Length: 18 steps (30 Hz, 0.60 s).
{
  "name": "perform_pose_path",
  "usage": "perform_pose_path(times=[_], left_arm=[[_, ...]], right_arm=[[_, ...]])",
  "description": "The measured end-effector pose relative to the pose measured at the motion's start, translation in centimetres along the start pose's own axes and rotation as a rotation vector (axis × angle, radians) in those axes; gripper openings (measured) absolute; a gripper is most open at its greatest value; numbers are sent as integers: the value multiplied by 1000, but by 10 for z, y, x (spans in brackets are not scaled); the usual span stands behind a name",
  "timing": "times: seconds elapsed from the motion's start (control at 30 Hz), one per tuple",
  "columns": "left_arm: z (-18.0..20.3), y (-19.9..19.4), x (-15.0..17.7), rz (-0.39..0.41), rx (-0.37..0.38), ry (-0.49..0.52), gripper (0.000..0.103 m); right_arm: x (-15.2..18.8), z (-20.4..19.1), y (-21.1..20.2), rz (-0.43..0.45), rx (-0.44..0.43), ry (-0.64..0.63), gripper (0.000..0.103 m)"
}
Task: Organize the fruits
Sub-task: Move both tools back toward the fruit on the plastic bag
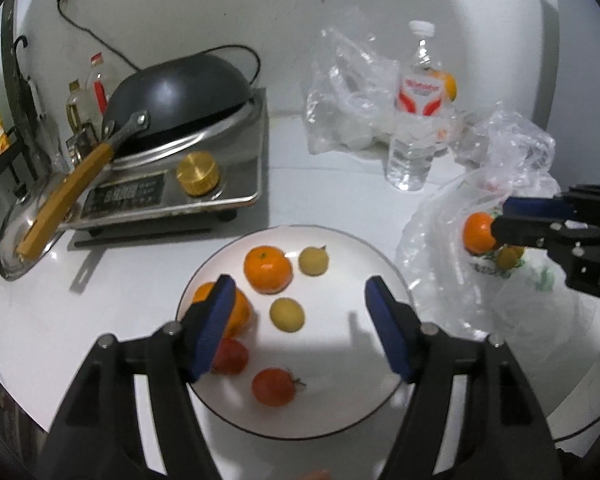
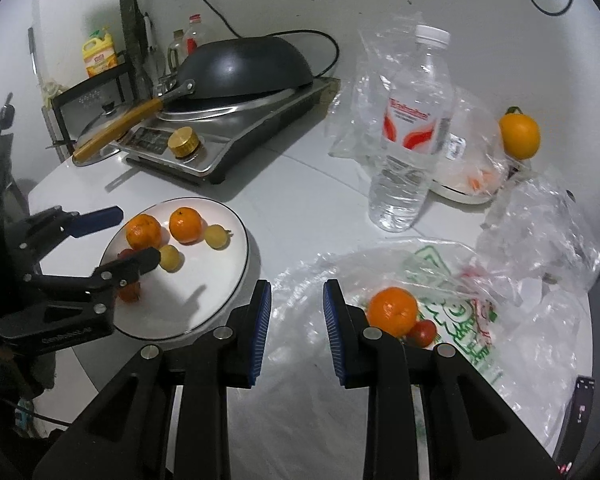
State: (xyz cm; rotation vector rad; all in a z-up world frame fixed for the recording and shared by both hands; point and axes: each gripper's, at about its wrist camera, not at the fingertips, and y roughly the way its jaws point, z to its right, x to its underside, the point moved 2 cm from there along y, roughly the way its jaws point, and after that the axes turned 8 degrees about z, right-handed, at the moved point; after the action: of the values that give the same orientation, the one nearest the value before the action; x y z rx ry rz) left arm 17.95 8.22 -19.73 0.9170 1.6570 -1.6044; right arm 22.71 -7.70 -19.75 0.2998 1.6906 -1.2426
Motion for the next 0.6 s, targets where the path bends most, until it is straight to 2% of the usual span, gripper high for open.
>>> perform_pose_path(times=[0.23, 0.6], left_arm=[[20, -13, -11, 33, 55, -14, 69], [68, -21, -18, 33, 93, 50, 69]], right_arm=[[6, 12, -17, 20, 14, 15, 29], [24, 46, -42, 41, 56, 63, 29]])
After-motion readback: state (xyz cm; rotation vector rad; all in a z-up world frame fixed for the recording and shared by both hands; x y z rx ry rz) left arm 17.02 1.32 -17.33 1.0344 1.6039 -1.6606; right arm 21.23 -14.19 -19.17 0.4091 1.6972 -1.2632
